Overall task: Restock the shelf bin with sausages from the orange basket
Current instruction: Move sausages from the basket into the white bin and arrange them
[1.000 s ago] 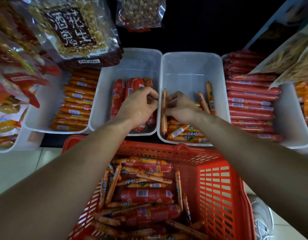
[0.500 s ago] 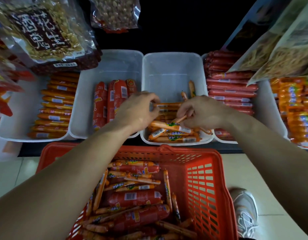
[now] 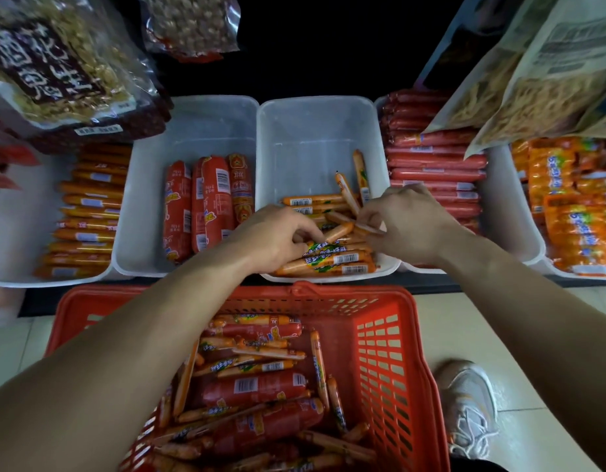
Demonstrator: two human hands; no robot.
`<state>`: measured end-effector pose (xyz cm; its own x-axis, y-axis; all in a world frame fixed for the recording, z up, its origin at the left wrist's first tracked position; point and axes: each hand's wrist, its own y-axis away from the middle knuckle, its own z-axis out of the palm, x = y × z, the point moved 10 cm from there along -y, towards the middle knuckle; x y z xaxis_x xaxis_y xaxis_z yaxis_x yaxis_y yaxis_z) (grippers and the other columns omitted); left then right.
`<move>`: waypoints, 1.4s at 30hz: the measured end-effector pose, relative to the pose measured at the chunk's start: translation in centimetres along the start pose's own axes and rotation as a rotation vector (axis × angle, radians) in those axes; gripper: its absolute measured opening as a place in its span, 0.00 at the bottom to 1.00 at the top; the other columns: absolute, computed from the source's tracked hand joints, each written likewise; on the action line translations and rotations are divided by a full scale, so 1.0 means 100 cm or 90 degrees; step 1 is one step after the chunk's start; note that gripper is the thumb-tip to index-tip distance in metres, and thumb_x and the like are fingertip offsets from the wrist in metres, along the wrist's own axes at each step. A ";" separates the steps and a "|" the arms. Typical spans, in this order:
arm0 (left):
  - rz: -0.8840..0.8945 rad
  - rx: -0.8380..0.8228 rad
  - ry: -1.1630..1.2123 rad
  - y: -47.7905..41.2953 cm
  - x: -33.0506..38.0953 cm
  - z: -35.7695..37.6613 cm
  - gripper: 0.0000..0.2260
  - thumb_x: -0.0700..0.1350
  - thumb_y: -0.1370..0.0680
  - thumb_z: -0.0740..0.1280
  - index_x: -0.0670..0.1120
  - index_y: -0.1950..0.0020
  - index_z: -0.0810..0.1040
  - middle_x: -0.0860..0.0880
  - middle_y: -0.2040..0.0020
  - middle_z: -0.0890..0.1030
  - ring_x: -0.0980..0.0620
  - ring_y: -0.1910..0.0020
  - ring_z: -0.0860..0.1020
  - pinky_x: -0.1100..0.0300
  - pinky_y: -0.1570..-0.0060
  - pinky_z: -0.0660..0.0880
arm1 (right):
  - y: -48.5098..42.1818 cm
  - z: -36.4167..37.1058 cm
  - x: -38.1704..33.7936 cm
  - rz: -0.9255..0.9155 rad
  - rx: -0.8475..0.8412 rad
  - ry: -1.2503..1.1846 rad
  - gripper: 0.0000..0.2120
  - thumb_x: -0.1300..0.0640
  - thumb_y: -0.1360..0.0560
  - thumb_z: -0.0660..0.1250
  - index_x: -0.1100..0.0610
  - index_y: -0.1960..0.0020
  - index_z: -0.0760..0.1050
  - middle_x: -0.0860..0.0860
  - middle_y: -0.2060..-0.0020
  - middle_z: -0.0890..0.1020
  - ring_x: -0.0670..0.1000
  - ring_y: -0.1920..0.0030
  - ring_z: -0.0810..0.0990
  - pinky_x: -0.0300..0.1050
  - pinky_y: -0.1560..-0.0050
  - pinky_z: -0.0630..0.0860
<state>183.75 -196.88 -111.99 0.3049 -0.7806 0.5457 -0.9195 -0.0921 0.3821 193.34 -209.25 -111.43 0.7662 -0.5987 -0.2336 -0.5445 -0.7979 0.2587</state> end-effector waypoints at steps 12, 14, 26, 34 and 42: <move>-0.019 0.146 0.084 0.006 -0.015 -0.040 0.05 0.48 0.21 0.68 0.58 0.50 0.82 0.61 0.54 0.82 0.64 0.54 0.79 0.65 0.53 0.76 | -0.019 0.004 -0.025 -0.012 0.031 0.002 0.09 0.50 0.24 0.67 0.43 0.44 0.79 0.49 0.49 0.84 0.55 0.41 0.79 0.52 0.28 0.60; -0.025 0.176 0.084 0.007 -0.018 -0.046 0.06 0.47 0.21 0.68 0.59 0.51 0.81 0.62 0.56 0.81 0.65 0.56 0.79 0.70 0.59 0.73 | -0.017 0.011 -0.026 -0.047 0.040 0.022 0.07 0.48 0.25 0.68 0.45 0.49 0.81 0.48 0.50 0.84 0.55 0.41 0.78 0.53 0.29 0.59; 0.029 0.040 -0.042 -0.109 0.021 0.010 0.19 0.50 0.20 0.67 0.56 0.29 0.72 0.53 0.29 0.72 0.48 0.30 0.69 0.51 0.33 0.67 | 0.023 0.017 0.049 0.192 0.227 -0.281 0.28 0.55 0.24 0.66 0.56 0.25 0.64 0.58 0.33 0.70 0.62 0.34 0.71 0.56 0.37 0.70; 0.045 0.013 -0.183 -0.103 0.000 0.012 0.22 0.60 0.27 0.72 0.60 0.34 0.76 0.53 0.50 0.70 0.50 0.47 0.72 0.55 0.53 0.68 | 0.019 0.024 0.051 0.207 0.194 -0.311 0.25 0.53 0.21 0.63 0.55 0.26 0.64 0.56 0.35 0.72 0.60 0.38 0.74 0.52 0.44 0.72; 0.004 0.068 -0.240 -0.082 -0.004 -0.005 0.16 0.60 0.24 0.68 0.54 0.41 0.77 0.52 0.48 0.74 0.47 0.46 0.75 0.55 0.53 0.70 | 0.019 0.026 0.051 0.216 0.175 -0.343 0.22 0.53 0.22 0.62 0.54 0.29 0.66 0.54 0.40 0.73 0.59 0.44 0.76 0.56 0.44 0.76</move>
<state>191.33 -195.48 -114.97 0.2047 -0.9519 0.2281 -0.9477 -0.1344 0.2895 195.35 -213.96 -114.56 0.2999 -0.7134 -0.6333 -0.8455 -0.5062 0.1698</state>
